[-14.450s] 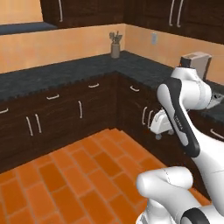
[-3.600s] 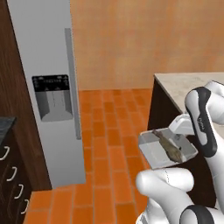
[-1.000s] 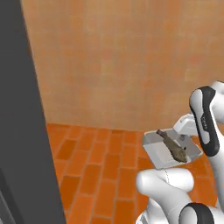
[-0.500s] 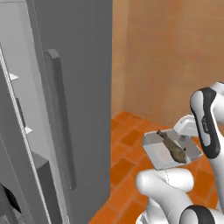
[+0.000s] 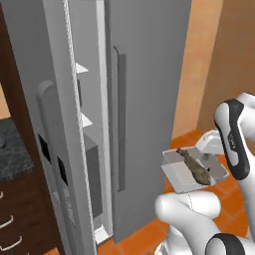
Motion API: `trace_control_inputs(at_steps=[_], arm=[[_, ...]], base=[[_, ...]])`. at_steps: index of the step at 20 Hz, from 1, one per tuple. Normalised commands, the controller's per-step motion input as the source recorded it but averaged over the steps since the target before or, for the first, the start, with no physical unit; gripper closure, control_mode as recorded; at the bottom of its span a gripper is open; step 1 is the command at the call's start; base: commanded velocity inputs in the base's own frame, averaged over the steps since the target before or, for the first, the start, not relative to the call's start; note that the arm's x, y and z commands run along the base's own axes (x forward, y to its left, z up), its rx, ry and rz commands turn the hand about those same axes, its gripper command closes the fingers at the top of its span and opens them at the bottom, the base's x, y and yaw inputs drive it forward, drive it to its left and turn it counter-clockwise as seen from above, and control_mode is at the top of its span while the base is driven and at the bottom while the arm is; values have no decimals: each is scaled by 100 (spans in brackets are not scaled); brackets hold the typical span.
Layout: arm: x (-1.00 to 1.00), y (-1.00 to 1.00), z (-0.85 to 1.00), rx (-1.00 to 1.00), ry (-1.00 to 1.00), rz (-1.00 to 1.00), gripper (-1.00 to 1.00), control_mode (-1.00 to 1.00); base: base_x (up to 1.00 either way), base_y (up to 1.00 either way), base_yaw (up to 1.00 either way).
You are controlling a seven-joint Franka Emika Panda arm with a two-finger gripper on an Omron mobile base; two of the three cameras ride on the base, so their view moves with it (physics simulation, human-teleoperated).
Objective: Take the meat container that has the fish and place it on the second highest rack of the freezer. Then take the vegetable container that has the eggplant and garlic and place it on the highest rack of the freezer.
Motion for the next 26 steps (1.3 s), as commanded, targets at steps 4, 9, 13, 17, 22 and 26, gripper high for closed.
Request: trace_control_inputs(at_steps=[4, 9, 13, 17, 22, 26], arm=[[0, 0, 0, 0, 0, 0, 100, 100], [0, 0, 0, 0, 0, 0, 100, 100], [0, 0, 0, 0, 0, 0, 100, 100], [0, 0, 0, 0, 0, 0, 100, 100], [0, 0, 0, 0, 0, 0, 100, 100], [0, 0, 0, 0, 0, 0, 100, 100]], base=[[-19, -47, 52], [0, -90, 60], [9, -17, 53], [27, 29, 10], [15, -3, 12], [6, -9, 63]])
